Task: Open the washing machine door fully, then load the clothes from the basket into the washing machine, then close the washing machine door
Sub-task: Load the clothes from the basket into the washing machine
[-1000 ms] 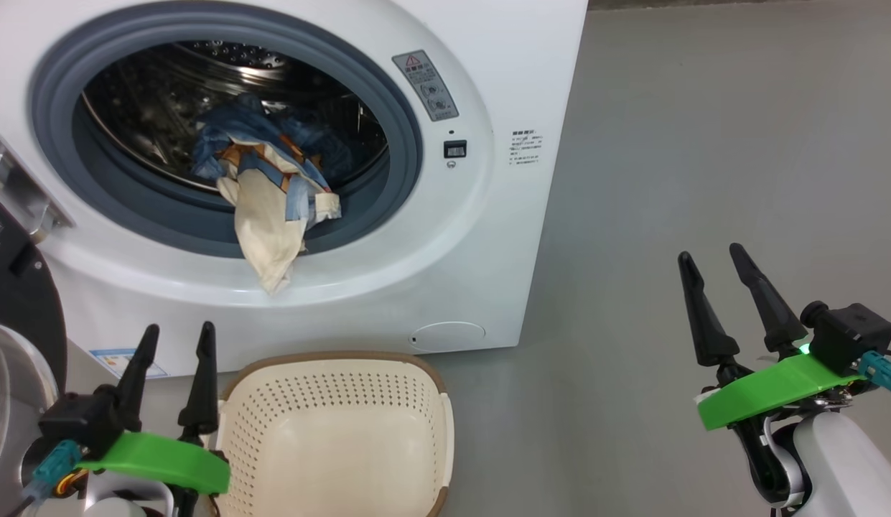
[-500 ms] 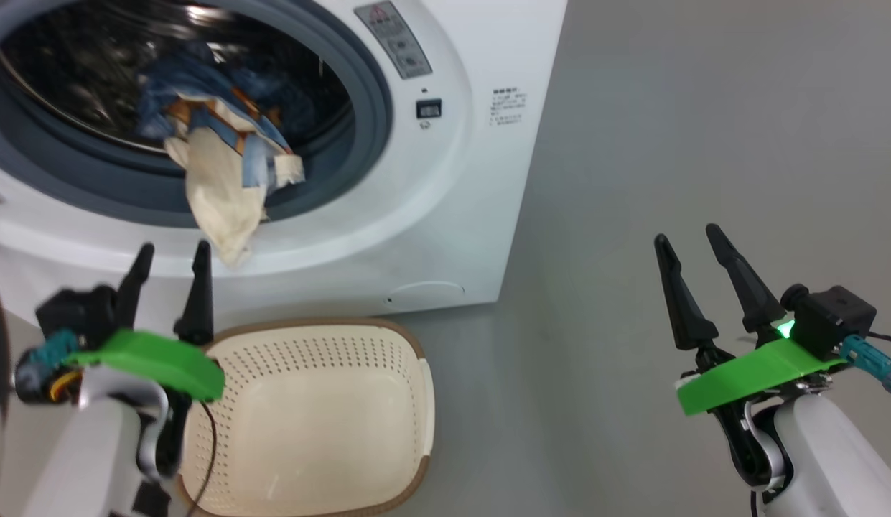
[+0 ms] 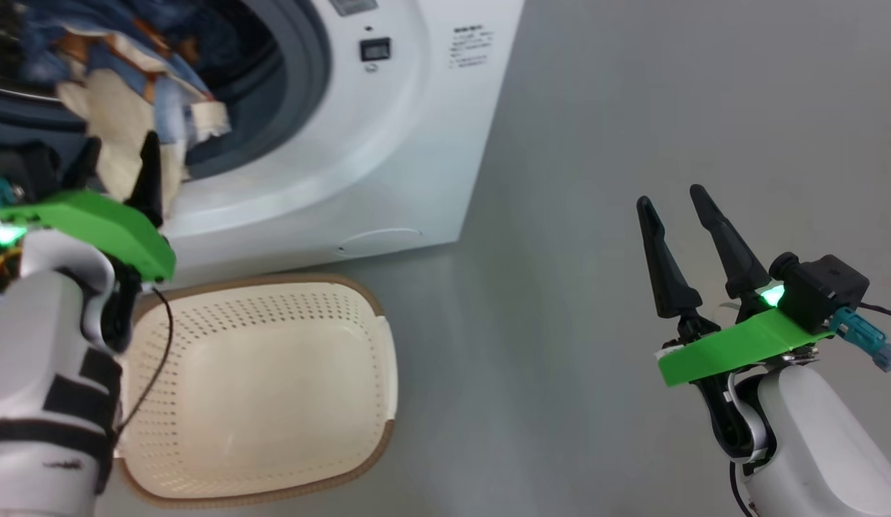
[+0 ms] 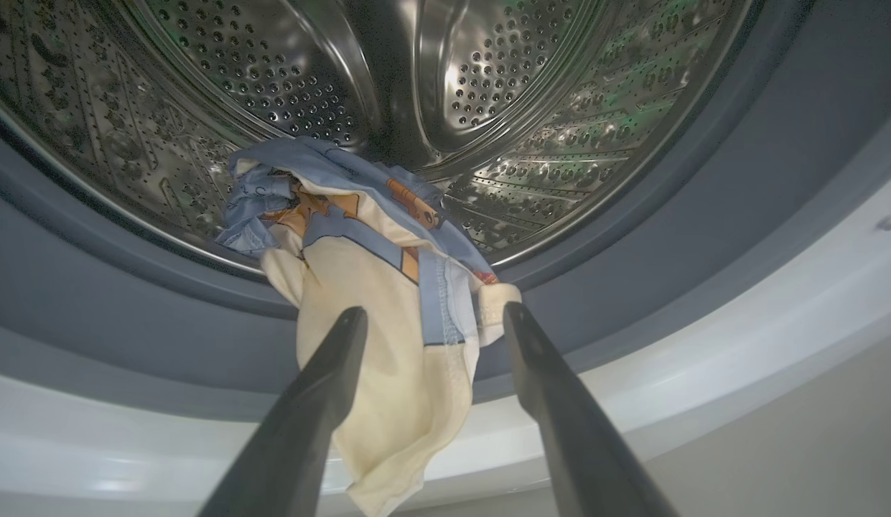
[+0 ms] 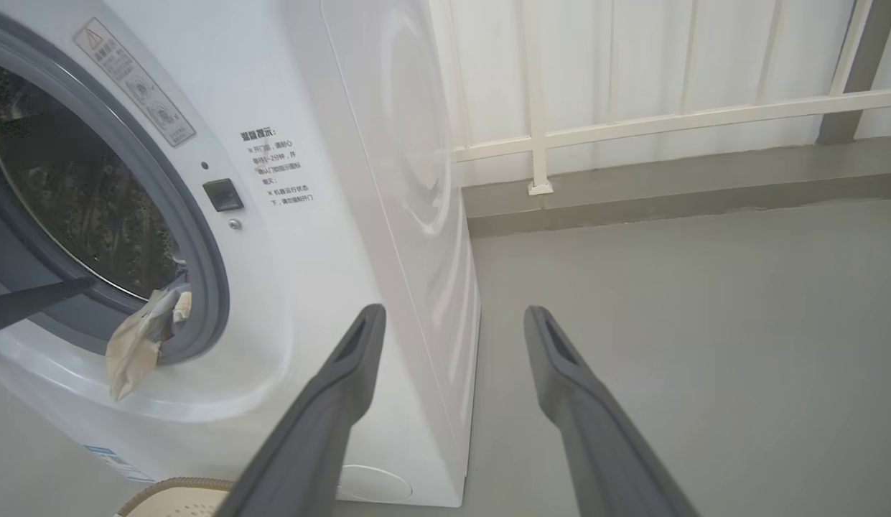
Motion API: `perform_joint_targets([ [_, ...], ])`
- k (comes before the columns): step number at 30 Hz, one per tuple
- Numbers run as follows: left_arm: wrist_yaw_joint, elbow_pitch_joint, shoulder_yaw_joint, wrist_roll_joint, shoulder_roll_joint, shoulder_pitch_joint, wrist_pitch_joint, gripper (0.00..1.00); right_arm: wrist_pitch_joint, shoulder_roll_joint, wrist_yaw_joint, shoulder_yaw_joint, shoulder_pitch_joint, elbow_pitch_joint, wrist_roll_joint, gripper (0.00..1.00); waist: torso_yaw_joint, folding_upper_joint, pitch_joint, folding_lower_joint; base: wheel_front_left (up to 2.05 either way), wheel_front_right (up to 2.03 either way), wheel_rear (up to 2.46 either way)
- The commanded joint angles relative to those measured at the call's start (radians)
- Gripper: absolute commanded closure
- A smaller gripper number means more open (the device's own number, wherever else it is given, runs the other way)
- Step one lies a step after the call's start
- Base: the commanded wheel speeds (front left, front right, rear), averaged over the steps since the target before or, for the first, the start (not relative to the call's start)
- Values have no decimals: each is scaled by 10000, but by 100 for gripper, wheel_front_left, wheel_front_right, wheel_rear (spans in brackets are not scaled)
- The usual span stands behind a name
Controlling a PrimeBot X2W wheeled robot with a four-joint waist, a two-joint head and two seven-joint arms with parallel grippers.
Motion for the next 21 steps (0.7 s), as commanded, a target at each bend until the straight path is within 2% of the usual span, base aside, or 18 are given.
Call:
perform_joint_targets([
  [1,-40,-16,184,-51,475,-396,7,0,-78,12,56,105,-189,-277,-106,0,-478,0,484,-2,0,0,0],
  [10,-27,1680,-286,61,700,-1739,569,0,-78,263,56,29,-323,-437,-204,0,-992,0,1024,-2,0,0,0],
  [21,754,3338,-456,188,800,-3067,1603,0,-78,410,56,-45,-349,-518,-286,0,-1122,0,1311,-2,0,0,0],
])
